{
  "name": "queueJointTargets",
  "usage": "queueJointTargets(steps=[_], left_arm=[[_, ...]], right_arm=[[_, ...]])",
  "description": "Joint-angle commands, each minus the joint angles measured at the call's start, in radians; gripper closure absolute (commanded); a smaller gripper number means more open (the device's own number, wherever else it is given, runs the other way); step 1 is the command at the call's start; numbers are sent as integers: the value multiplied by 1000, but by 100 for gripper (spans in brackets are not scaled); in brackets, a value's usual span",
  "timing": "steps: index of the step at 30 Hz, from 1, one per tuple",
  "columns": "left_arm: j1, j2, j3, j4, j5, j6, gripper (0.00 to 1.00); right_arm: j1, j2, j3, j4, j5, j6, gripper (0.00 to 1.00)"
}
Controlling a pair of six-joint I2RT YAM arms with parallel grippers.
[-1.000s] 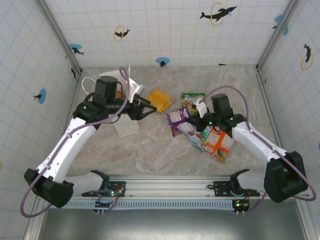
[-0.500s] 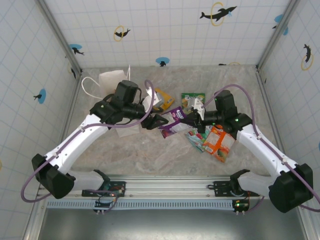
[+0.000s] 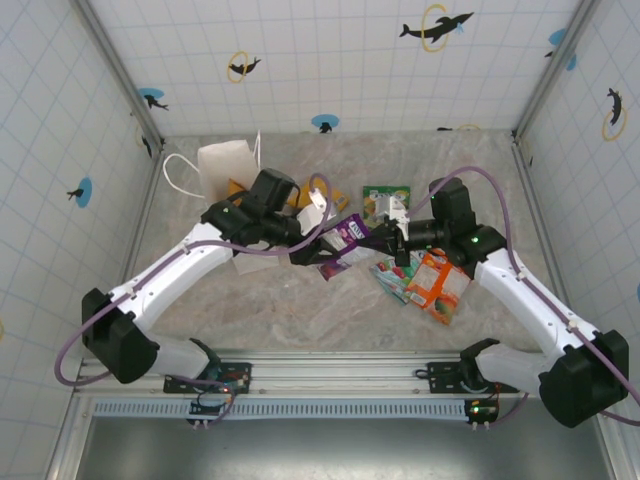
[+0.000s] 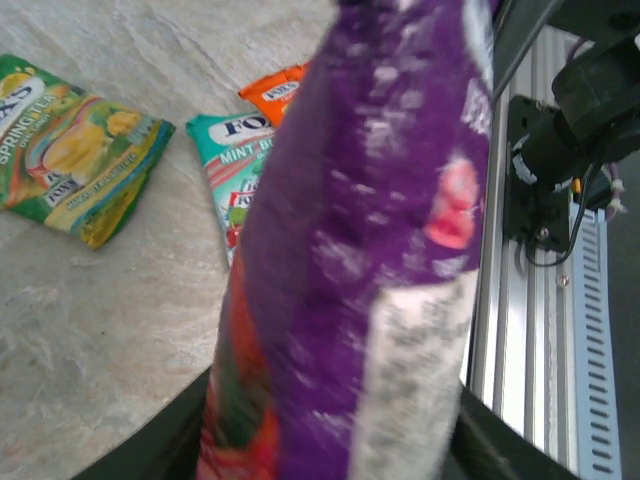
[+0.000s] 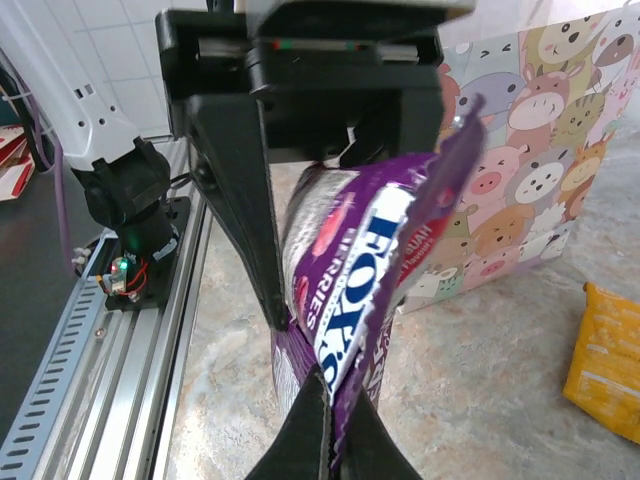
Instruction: Place the snacks into the paper bag
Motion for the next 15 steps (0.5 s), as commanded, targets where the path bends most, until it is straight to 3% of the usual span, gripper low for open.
queueJointTargets(steps=[1,6,11,15], left_arm=[[-6,1,16,-44,22,31,63],[-6,-24,18,-41,20,27,79],[-6,-34,55,-46,-6,-60,83],[-6,-29,129,-55,-102,-188,84]], right_arm=[[7,-27,37,65,-34,8,100],[7,-30,19,92,8,51,98],[-9,-78,-40,200,106,169,69],[-40,-145,-111,315,215,287,51]])
